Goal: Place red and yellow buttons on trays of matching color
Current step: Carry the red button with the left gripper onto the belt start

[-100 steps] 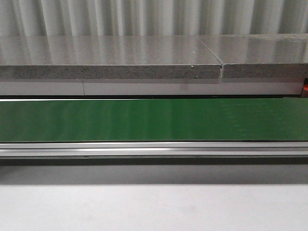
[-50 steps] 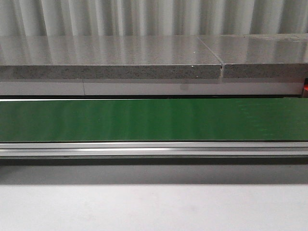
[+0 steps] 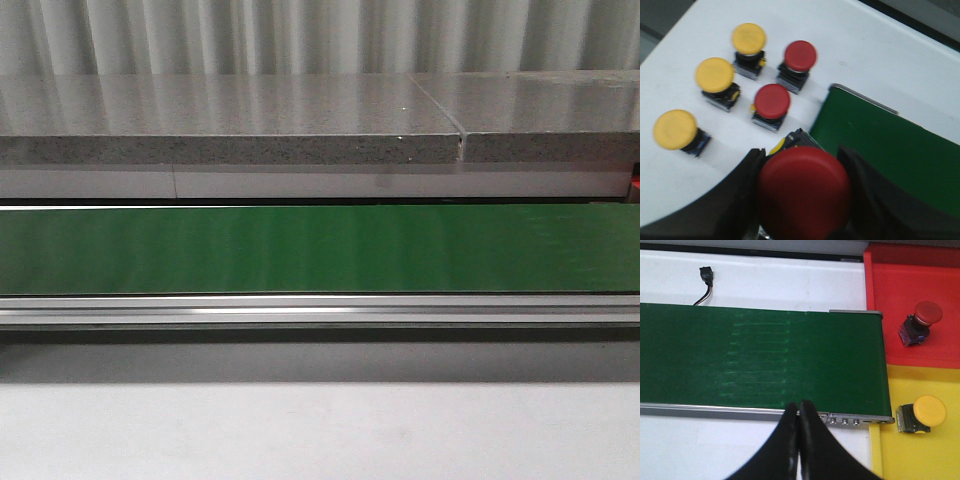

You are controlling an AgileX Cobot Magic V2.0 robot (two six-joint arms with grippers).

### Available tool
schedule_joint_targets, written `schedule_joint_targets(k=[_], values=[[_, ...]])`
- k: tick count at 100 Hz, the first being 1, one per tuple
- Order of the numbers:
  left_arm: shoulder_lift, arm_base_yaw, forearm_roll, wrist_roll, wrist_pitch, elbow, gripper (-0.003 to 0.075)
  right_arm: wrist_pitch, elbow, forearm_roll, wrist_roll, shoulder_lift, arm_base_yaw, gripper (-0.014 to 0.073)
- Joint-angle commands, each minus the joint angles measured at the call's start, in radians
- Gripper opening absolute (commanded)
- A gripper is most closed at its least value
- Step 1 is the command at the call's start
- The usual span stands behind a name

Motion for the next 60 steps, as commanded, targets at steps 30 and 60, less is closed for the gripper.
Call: schedule_joint_targets(k=[30, 60], values=[[0.145, -0.207, -0.015, 0.127, 0.081, -0.164, -0.002, -0.066, -0.025, 0.003, -0.009, -0.005, 0.0, -0.0067], [0.245, -0.211, 0.022, 0.129, 0.088, -0.168, -0.002, -0.066, -0.025, 0.003, -0.009, -0.005, 0.0, -0.0067]])
